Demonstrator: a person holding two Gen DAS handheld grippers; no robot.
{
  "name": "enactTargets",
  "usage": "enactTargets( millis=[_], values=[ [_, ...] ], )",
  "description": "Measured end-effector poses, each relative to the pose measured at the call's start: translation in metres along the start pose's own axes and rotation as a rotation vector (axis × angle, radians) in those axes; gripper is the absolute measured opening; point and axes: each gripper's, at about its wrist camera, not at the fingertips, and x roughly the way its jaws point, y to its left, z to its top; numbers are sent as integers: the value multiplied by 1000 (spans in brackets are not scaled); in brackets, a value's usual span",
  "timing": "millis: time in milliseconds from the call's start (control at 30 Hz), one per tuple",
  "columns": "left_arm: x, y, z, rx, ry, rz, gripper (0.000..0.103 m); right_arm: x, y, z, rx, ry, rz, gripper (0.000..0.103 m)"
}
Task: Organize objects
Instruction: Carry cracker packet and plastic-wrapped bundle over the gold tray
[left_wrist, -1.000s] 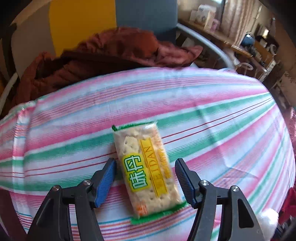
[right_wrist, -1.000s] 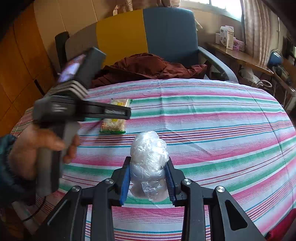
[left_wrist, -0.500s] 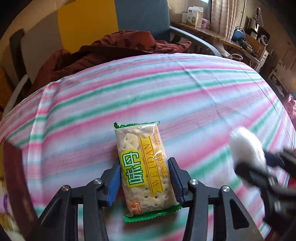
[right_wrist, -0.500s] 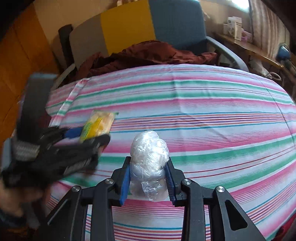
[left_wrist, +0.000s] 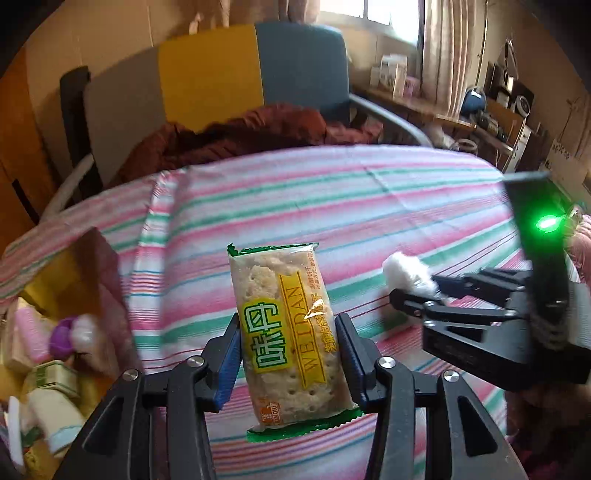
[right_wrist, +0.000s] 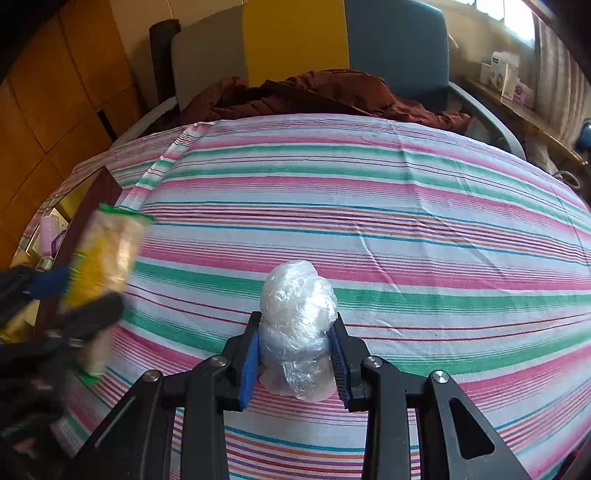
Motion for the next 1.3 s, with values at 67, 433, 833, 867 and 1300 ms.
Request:
enactTargets(
  millis=[67,433,833,867,1300],
  values=[
    [-16,5,0,-2,-33,5,49,1,3,1,-2,1,-9,35],
    [-64,46,-12,-73,-109,28,49,3,24,-1,7,21,-16,34],
    [-88,90,-38,-160,-133,63,49,-6,87,-3,-26,18,52,34],
    [-90,95,-41,-170,-134,66,49,-9,93,-3,-25,12,65,34],
    [-110,152,-76,-295,-147,103,49,-44,173,8,-64,-76,213,34]
  ],
)
